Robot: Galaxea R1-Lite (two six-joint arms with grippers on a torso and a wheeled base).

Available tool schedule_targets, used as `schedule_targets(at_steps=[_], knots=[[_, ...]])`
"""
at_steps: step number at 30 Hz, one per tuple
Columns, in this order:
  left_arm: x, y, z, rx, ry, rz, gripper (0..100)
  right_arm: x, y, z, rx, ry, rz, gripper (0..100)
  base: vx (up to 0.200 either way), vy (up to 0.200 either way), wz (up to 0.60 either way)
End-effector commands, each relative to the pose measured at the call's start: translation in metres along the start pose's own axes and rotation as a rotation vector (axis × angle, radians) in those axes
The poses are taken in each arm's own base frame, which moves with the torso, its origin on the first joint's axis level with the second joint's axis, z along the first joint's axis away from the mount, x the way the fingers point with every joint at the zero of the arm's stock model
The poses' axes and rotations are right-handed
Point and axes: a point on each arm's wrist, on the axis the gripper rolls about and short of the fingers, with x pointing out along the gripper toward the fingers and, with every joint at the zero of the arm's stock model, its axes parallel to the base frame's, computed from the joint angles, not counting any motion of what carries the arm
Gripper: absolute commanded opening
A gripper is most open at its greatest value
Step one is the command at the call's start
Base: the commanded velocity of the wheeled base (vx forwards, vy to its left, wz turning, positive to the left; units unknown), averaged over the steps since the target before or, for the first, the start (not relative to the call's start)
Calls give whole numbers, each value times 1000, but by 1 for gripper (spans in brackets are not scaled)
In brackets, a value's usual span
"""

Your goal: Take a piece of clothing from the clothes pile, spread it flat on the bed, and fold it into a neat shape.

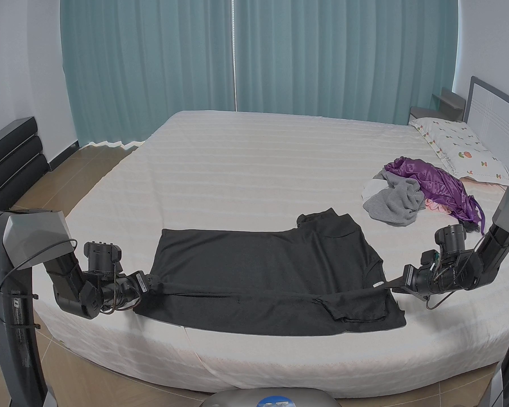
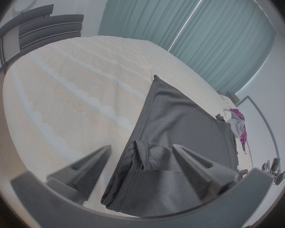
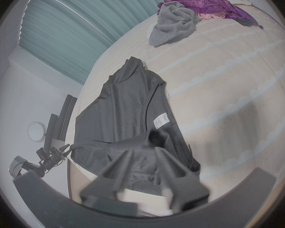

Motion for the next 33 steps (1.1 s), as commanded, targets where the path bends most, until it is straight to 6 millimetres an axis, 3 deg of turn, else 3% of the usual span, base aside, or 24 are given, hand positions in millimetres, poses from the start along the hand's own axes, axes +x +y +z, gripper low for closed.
schedule_targets(at_steps=[1, 8, 12, 16, 20, 27, 33], knots=[[0, -2, 1, -28, -7, -6, 100, 0, 0, 0, 17, -2, 4, 100, 0, 0, 0], [-24, -5, 11, -99, -40, -26, 100, -19, 7, -10, 61, -63, 55, 100, 0, 0, 0], [-42, -6, 12, -114, -53, -30, 100, -27, 16, -27, 95, -89, 96, 100, 0, 0, 0], [-57, -15, 19, -275, -95, -60, 100, -31, 28, -56, 155, -149, 166, 100, 0, 0, 0], [-63, -18, 23, -361, -99, -88, 100, -32, 28, -64, 219, -179, 217, 100, 100, 0, 0], [-68, -24, 0, -353, -13, -89, 100, -22, 14, -79, 282, -178, 221, 100, 200, 0, 0], [-68, -40, -22, -305, 63, -103, 100, -20, 12, -80, 314, -169, 221, 100, 0, 0, 0]])
